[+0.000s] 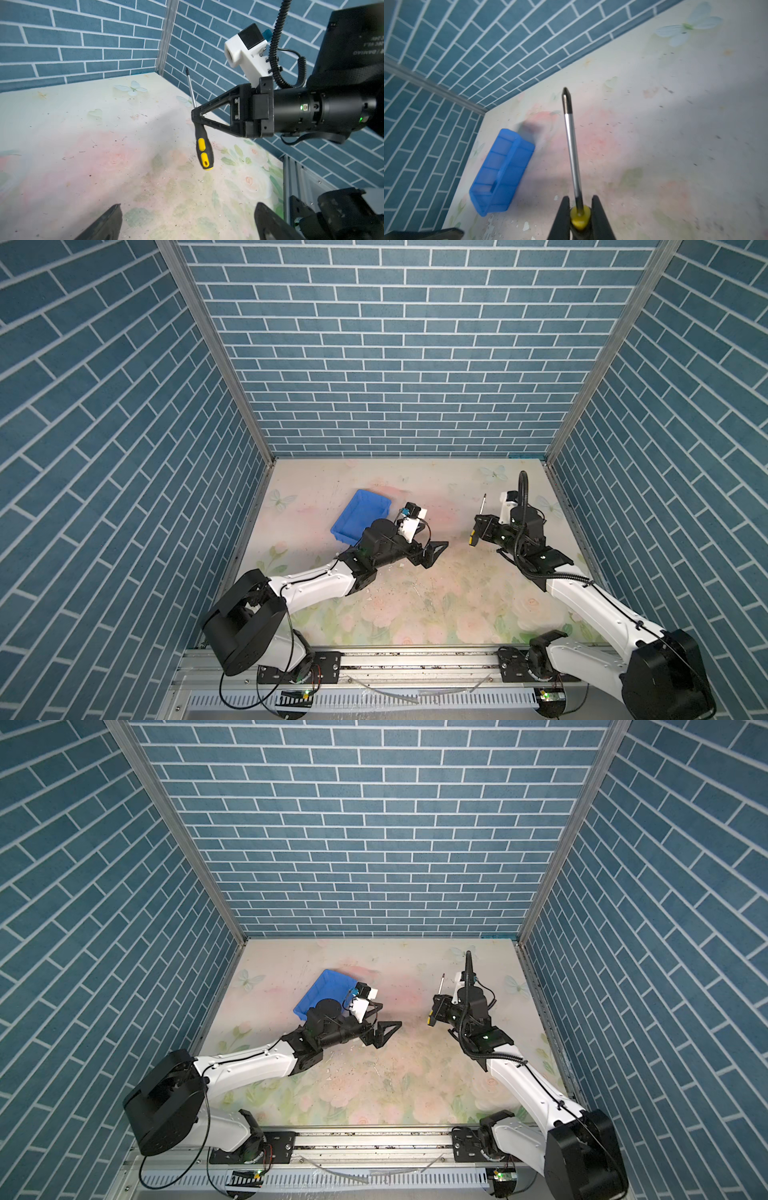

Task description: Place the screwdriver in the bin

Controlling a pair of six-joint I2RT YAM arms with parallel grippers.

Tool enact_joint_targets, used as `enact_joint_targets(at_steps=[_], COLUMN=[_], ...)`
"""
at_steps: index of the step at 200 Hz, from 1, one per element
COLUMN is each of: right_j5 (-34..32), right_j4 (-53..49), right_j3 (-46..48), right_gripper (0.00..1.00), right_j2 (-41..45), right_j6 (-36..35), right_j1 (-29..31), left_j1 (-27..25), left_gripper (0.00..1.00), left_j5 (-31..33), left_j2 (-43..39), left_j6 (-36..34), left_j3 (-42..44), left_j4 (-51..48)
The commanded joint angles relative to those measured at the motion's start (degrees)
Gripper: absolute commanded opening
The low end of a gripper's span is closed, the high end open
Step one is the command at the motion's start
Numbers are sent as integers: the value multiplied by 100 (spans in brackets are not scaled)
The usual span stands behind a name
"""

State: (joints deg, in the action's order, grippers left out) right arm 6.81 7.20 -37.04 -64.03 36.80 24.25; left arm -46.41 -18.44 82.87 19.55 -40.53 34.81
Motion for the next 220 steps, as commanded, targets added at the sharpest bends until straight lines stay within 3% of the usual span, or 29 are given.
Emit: enact_joint_targets(at_steps=[1, 68, 123, 179, 220], right_j5=[697, 1903, 2381, 2659, 2571], right_j4=[967, 863, 659, 749, 741], right_j3=[-251, -431, -712, -803, -796], right_gripper=[0, 0, 0, 0, 0], right_j2=[-189, -413, -704, -935, -921], right_j6=[-496, -1733, -2043, -2088, -2170], right_j1=[211, 683, 936, 1146, 1222], left_j1=[-8, 494, 537, 546, 563], left_gripper=[100, 98, 72, 39, 21], left_j5=[-36, -160, -208, -116, -89], left_j2=[129, 348, 390, 422, 449], left_j6=[724, 1702, 1595, 1613, 1613], left_j3=[35, 35, -186, -191, -182], left_j4=[749, 1171, 977, 1091, 1115])
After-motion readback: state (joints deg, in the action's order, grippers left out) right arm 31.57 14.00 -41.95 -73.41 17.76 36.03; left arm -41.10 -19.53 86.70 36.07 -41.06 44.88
